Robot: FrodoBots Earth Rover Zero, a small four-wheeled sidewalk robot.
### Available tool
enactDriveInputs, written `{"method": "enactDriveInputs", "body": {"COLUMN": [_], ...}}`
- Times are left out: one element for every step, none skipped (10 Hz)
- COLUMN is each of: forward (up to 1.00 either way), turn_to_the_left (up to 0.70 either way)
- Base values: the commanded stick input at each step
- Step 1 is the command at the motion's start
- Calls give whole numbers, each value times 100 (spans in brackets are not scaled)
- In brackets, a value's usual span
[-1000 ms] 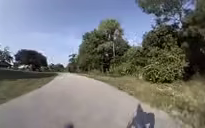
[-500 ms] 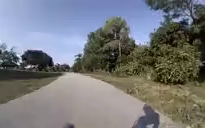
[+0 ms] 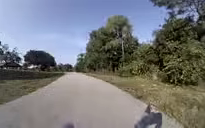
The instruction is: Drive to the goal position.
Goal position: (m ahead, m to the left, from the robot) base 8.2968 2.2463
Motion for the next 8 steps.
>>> {"method": "enactDriveInputs", "body": {"forward": [100, 100, 100, 100, 100, 100, 100, 100], "turn_to_the_left": [4, 9, 19, 29, 24, 9, 6, 6]}}
